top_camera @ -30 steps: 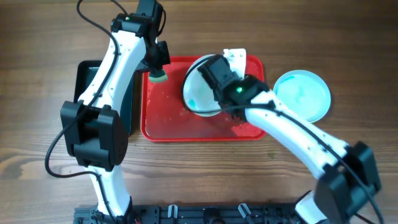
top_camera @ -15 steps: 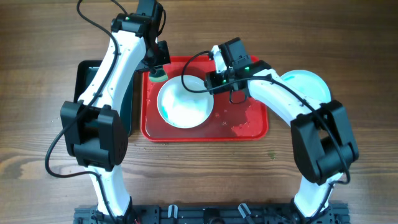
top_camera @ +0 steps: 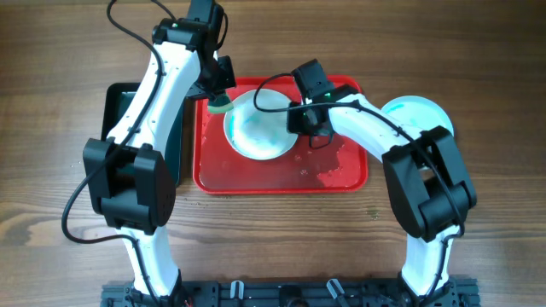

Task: Clean dirty plates on tray and stack at the side

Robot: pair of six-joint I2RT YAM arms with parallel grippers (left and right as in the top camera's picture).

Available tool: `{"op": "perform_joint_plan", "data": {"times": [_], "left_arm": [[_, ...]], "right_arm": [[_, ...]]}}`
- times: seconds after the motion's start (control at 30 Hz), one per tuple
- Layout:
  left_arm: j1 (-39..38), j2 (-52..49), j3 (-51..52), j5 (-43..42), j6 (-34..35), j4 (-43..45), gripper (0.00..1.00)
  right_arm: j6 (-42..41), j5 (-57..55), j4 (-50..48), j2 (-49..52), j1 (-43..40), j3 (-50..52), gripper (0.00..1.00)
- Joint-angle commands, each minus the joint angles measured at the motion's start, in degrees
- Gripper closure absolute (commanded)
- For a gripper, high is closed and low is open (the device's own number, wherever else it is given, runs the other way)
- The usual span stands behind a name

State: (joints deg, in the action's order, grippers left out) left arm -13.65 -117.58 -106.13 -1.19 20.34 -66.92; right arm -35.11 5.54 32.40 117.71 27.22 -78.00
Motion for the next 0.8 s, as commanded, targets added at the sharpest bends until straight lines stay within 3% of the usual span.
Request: {"op": "perform_joint_plan", "data": {"times": [0.0, 0.23, 0.4, 0.57, 0.67, 0.77], "left_arm": [[-1.9, 0.3, 3.4, -2.0, 1.9, 3.9, 0.96], [-5.6, 0.2, 21.6, 1.5, 7.8, 22.2, 0.96], [-8.3, 0.2, 26.6, 1.7, 6.8, 25.3, 0.96], [-10.6, 0.3, 26.6, -18.4, -17.5, 18.2, 0.96], [-10.6, 0.3, 26.6, -22.4, -24.7, 15.8, 0.96], [-10.1, 0.3, 26.6, -20.5, -24.2, 17.8, 0.96]], "right_arm": [[-6.8, -2.5, 2.6, 0.7, -0.2, 1.0, 0.96], [-4.2, -0.9, 1.6, 0.7, -0.2, 1.0, 0.96], [-3.4, -0.5, 1.3, 0.7, -0.2, 1.0, 0.96], [-3.0, -0.3, 1.0, 0.7, -0.2, 1.0, 0.96], [-2.8, -0.3, 1.1, 0.7, -0.2, 1.0, 0.96], [-2.6, -0.3, 1.0, 0.7, -0.2, 1.0, 0.96]]}}
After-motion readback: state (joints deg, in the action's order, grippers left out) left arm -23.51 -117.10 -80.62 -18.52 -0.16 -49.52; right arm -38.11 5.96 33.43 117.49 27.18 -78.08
